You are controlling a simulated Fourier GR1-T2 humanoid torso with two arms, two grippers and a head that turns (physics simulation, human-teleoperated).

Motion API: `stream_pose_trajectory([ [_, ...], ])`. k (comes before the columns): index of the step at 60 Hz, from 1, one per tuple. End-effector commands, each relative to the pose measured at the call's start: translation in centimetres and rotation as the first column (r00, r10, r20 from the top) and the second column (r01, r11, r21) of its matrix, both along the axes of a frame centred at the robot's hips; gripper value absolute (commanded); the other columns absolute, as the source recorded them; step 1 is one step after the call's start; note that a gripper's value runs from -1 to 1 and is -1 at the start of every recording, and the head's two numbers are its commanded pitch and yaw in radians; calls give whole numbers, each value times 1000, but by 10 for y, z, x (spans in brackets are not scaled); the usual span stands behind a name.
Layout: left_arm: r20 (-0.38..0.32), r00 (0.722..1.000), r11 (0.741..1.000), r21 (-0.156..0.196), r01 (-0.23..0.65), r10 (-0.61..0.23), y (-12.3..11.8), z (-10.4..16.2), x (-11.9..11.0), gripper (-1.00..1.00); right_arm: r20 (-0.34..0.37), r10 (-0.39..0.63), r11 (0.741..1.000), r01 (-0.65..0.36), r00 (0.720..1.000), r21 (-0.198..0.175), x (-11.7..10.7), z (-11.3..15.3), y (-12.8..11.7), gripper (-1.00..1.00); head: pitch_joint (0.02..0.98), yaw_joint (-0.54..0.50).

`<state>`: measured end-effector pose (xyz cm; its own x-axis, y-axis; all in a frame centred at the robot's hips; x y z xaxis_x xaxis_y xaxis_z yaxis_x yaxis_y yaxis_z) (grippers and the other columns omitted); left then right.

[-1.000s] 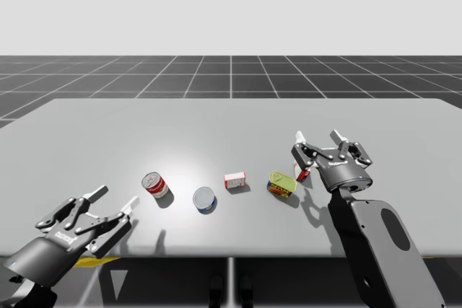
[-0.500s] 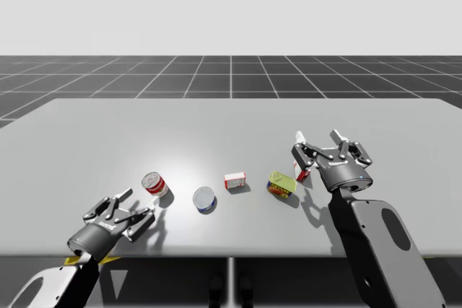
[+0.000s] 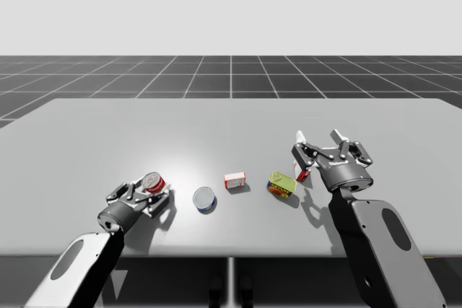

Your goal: Pick up the tomato soup can and lift it.

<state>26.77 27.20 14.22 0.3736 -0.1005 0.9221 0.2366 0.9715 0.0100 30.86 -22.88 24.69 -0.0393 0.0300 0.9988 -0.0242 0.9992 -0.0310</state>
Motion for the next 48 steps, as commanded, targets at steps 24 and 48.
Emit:
stream_pose_trajectory([
  [24,-15,998,997,35,65,-65,-10,-8,1,1000,0,-7,1000,7,1000,5,-1,2,-2,-1000,742,393],
  [48,6,996,993,73,93,-93,-13,-10,-1,1000,1,-5,1000,5,1000,5,0,2,-6,-1000,460,424],
])
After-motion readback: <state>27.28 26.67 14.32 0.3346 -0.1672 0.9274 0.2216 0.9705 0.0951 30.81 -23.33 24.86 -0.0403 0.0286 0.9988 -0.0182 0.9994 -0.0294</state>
